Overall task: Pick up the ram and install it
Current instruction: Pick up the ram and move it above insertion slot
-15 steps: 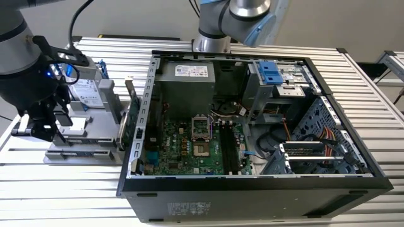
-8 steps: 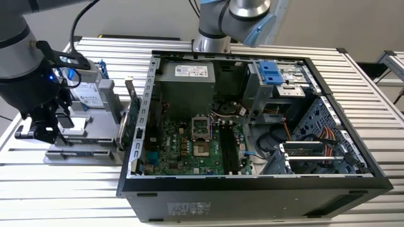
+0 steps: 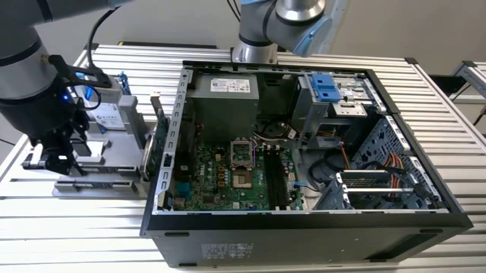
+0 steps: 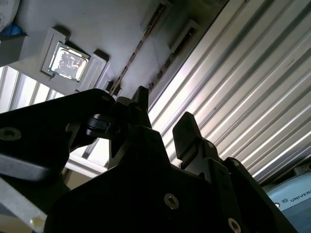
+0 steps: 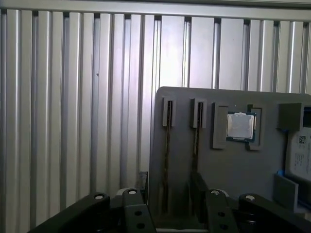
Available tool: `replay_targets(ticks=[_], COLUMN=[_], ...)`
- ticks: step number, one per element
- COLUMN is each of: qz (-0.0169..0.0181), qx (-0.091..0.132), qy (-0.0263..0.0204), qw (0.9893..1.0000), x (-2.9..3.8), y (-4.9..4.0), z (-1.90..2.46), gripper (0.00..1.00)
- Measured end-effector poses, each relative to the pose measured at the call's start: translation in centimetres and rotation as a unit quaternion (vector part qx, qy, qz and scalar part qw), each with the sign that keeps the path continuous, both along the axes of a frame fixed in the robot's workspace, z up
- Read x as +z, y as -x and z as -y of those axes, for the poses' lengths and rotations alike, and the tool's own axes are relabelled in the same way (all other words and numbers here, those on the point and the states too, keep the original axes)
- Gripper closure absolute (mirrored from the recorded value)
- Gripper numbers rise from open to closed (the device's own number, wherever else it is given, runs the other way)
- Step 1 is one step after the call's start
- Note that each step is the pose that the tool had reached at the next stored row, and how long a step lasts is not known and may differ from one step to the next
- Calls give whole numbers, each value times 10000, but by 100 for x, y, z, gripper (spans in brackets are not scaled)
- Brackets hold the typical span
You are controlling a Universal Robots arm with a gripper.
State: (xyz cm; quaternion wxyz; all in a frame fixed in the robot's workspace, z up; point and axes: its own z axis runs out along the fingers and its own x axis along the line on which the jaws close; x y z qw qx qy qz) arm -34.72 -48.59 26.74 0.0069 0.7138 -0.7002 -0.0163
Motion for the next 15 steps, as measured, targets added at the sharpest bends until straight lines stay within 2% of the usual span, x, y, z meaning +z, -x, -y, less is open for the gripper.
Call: replay_targets(ticks=[15], qz=[1], qx=[0], qy=[5], qw=[10000], x=[-149], y=[-2], z=[-7], gripper=[0])
